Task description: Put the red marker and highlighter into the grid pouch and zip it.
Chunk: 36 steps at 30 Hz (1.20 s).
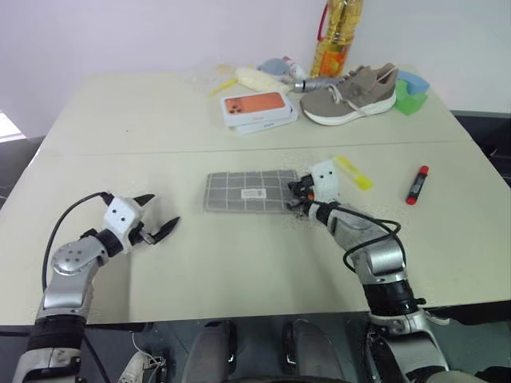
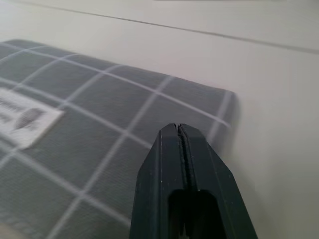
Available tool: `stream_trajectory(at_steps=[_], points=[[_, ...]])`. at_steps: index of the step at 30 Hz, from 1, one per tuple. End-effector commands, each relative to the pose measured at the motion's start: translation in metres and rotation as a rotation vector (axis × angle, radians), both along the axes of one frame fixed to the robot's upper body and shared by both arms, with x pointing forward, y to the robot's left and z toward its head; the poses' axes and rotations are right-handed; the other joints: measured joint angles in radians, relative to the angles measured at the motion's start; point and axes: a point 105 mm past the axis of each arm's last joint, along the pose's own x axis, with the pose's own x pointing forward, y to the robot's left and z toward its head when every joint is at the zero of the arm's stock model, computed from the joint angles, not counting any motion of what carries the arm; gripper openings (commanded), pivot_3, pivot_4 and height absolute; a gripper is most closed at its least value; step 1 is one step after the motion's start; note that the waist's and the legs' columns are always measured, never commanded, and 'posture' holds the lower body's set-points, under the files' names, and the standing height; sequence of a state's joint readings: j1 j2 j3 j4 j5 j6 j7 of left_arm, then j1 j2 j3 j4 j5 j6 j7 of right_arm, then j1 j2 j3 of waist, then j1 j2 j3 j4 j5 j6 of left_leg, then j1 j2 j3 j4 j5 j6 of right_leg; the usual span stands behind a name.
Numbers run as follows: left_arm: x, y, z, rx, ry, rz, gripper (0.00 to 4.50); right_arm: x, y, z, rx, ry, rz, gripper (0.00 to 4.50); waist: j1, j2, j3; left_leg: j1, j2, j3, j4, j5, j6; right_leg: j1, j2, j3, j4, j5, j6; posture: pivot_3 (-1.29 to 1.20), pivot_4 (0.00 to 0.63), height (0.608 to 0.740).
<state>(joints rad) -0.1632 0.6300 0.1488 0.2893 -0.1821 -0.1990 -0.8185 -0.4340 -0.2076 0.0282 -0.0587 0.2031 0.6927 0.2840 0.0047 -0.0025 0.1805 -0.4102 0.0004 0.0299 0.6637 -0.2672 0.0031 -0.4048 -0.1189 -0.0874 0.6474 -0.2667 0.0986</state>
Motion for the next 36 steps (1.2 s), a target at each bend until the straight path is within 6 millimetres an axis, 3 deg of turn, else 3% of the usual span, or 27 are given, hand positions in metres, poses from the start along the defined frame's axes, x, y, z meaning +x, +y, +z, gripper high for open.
stream_trajectory(at_steps=[1,4,13,24,27,34,36], points=[[0.003,-0.004,0.006,0.067,-0.040,-0.063,4.50,-0.002,0.003,0.002,0.027,0.015,0.016,0.03,0.000,0.000,0.000,0.000,0.000,0.000,0.000,0.000,0.000,0.000,0.000,0.000,0.000,0.000,0.000,0.00,0.150,0.740],[0.006,-0.007,0.005,0.113,-0.056,-0.105,4.50,-0.004,0.004,-0.001,0.018,0.029,0.018,0.03,-0.001,0.000,0.000,0.000,0.000,0.000,0.000,0.000,0.000,0.000,0.000,0.000,0.000,0.000,0.000,0.00,0.150,0.740],[0.034,-0.063,0.010,0.272,-0.233,-0.423,4.50,-0.006,0.011,-0.003,0.012,0.029,0.040,0.03,0.004,-0.001,-0.001,0.000,-0.003,0.000,0.000,0.000,0.000,0.001,0.000,0.000,0.000,0.000,0.000,0.00,0.150,0.740],[0.041,-0.079,0.017,0.374,-0.288,-0.585,4.50,-0.009,0.017,-0.005,0.002,0.024,0.052,0.03,-0.005,-0.001,-0.001,0.000,-0.002,0.001,0.000,0.000,0.000,0.000,0.001,0.000,0.001,0.000,0.001,0.00,0.150,0.740],[0.040,-0.085,0.018,0.385,-0.312,-0.616,3.66,-0.010,0.017,-0.006,-0.009,0.023,0.055,0.00,-0.006,-0.001,-0.001,0.000,-0.002,0.001,0.000,0.000,0.000,0.000,0.001,0.000,0.001,0.000,0.001,0.00,0.150,0.740],[0.041,-0.088,0.022,0.381,-0.359,-0.612,0.10,-0.011,0.024,-0.006,0.000,0.020,0.068,0.00,-0.018,-0.001,0.000,0.000,-0.002,0.000,0.000,0.000,0.000,0.000,0.001,-0.001,0.001,0.000,0.001,0.00,0.150,0.740],[0.042,-0.088,0.024,0.372,-0.365,-0.604,0.04,-0.011,0.024,-0.006,0.000,0.019,0.068,0.00,-0.018,-0.001,0.000,0.000,-0.001,0.000,0.000,0.000,0.000,0.000,0.001,-0.001,0.001,0.000,0.001,0.00,0.150,0.740]])
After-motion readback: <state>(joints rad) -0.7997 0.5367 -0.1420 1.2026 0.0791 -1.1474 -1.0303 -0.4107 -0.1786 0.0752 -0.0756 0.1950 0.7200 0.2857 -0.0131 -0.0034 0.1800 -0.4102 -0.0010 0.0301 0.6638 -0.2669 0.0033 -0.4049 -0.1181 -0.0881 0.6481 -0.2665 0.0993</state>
